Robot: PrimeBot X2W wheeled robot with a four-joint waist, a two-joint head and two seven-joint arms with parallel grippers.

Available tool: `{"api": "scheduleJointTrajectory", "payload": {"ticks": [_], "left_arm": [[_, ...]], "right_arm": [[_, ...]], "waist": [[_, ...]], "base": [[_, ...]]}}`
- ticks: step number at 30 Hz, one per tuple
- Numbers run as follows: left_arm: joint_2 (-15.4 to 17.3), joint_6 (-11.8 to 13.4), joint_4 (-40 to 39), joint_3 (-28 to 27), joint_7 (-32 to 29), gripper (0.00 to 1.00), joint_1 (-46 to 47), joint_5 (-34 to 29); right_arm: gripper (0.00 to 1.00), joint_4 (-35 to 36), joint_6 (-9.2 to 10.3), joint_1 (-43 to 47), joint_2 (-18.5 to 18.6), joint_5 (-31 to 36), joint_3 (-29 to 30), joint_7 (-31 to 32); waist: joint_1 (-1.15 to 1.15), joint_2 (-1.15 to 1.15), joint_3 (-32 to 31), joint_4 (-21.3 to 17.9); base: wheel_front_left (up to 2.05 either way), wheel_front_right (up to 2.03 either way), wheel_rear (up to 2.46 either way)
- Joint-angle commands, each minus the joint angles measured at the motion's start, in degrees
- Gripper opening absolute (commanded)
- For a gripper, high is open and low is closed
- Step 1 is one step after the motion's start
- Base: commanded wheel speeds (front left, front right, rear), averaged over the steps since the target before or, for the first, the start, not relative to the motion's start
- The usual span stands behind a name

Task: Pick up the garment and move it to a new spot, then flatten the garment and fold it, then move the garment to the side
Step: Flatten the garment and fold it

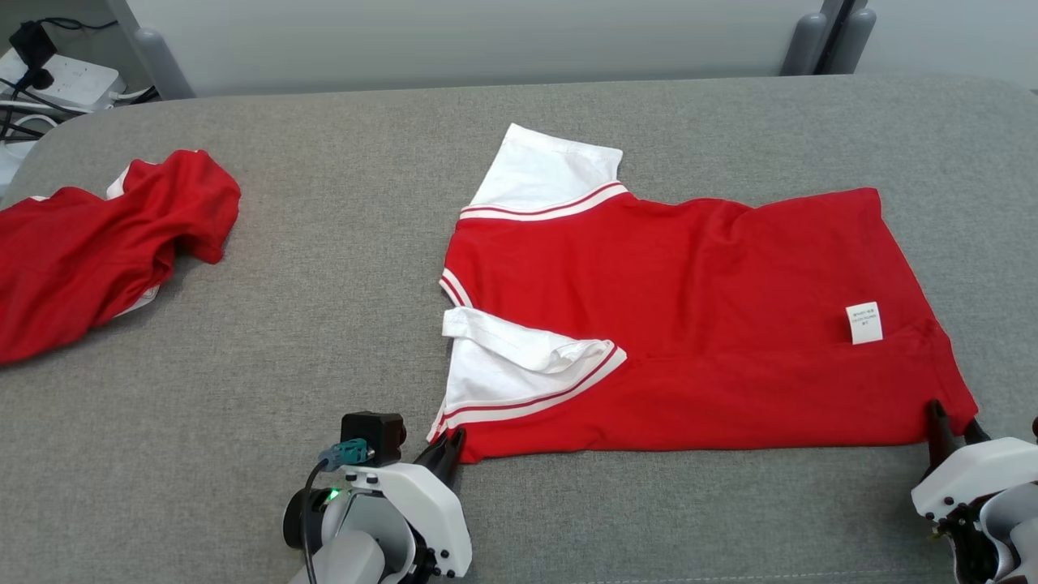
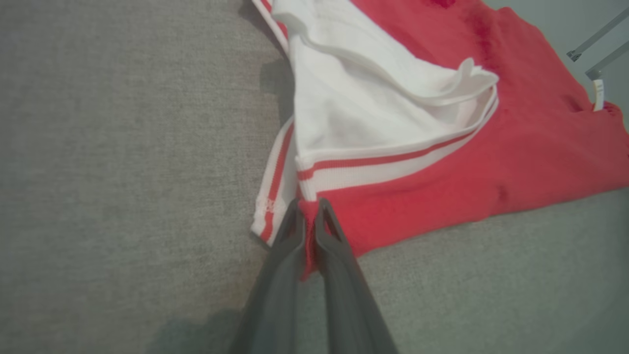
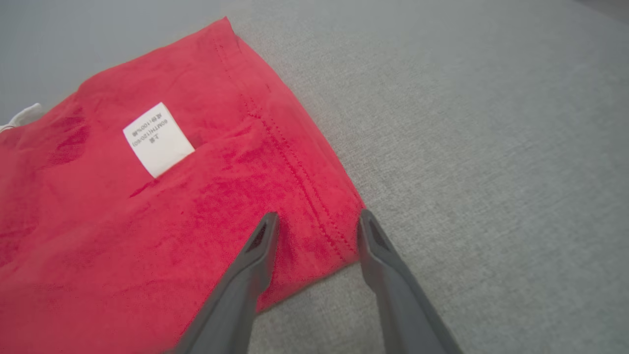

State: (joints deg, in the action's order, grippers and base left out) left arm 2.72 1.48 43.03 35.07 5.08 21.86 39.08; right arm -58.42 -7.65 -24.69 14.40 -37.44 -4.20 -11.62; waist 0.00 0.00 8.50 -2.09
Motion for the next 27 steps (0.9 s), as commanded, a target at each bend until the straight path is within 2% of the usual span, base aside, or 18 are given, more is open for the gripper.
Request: {"api": "scheduleJointTrajectory", "payload": {"ticks": [1,2,3,14,17,27], "left_arm": [[0.4,-0.4,-0.8,-1.4,0.6,0.0,2.7,0.5],[0.4,-0.4,-0.7,-1.4,0.6,0.0,2.8,0.5],[0.4,-0.4,-0.6,-1.3,0.6,0.0,2.9,0.5],[1.1,0.3,-0.2,-1.1,0.4,0.0,1.4,1.3],[1.5,1.3,-1.5,-1.1,-0.5,0.0,-0.2,1.7],[4.8,5.9,-13.0,0.1,-5.9,0.0,-7.0,1.8]], "right_arm": [[0.36,0.1,0.16,-1.4,0.9,-0.8,-2.0,-0.1],[0.12,-0.2,0.16,-1.6,1.0,-1.1,-2.6,-0.2],[0.0,-0.5,0.16,-1.9,1.1,-1.5,-3.2,-0.2],[0.0,-2.5,0.16,0.0,3.2,-3.3,-10.1,-1.6],[0.0,-2.0,0.16,1.5,3.6,-4.0,-11.3,-1.9],[0.0,-0.4,0.16,5.1,6.4,-6.8,-14.3,-2.0]], "waist": [[0.0,0.0,0.1,0.1],[0.0,0.0,0.1,0.1],[0.0,0.0,0.1,0.2],[0.0,0.0,-1.8,0.2],[0.0,0.0,-2.5,0.0],[0.0,0.0,-3.7,0.0]], "base": [[0.0,0.0,0.0],[0.0,0.0,0.0],[0.0,0.0,0.0],[0.0,0.0,0.0],[0.0,0.0,0.0],[0.0,0.0,0.0]]}}
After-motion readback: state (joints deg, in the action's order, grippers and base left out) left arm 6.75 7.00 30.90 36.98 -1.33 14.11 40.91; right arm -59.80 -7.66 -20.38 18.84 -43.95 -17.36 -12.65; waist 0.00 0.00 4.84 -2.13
